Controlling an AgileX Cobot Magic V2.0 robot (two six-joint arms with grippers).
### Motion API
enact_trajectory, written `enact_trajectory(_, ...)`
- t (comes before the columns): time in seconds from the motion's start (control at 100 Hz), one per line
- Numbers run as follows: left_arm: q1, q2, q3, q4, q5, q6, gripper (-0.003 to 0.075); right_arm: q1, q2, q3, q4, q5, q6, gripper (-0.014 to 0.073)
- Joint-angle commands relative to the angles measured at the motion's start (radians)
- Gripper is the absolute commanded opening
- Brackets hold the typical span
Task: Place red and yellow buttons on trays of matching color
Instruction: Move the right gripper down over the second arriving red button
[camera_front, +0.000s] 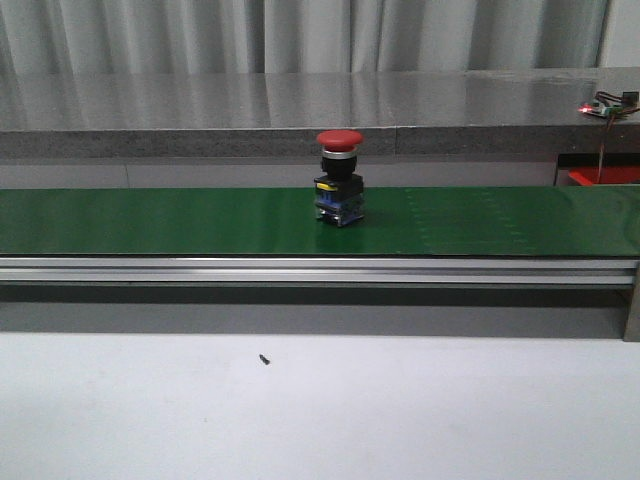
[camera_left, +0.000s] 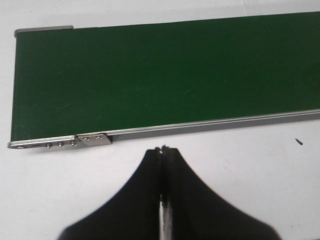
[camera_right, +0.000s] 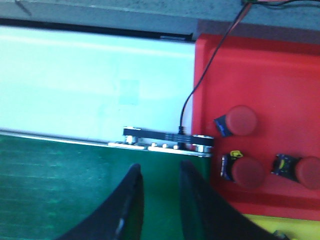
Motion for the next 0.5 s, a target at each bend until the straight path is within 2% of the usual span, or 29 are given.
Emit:
enact_trajectory(0.0,-0.009,-0.02,-0.026,-0.02,-0.044,-0.001,-0.002,0.032,-0.066,0.0,0.029,0.039,0.013,0.0199)
enact_trajectory(0.15,-0.009,-0.02,-0.026,-0.02,-0.044,-0.001,-0.002,0.118,-0.067,0.014,0.052,0.083,0.013,0.0211)
enact_trajectory(0.26,-0.009,-0.02,-0.026,-0.02,-0.044,-0.001,-0.002,0.193,-0.067,0.018,0.052,0.083,0.012,0.0269)
enact_trajectory(0.31,-0.009,-0.02,-0.026,-0.02,-0.044,-0.001,-0.002,0.225,-0.067,0.018,0.052,0.08,0.003,0.0335)
enact_trajectory(0.43,-0.009,-0.02,-0.026,-0.02,-0.046,-0.001,-0.002,0.301,-0.067,0.018,0.052,0.081,-0.006,0.0584)
enact_trajectory(0.49,-0.009,-0.02,-0.026,-0.02,-0.046,-0.001,-0.002,0.329,-0.066,0.018,0.052,0.082,-0.006,0.0661)
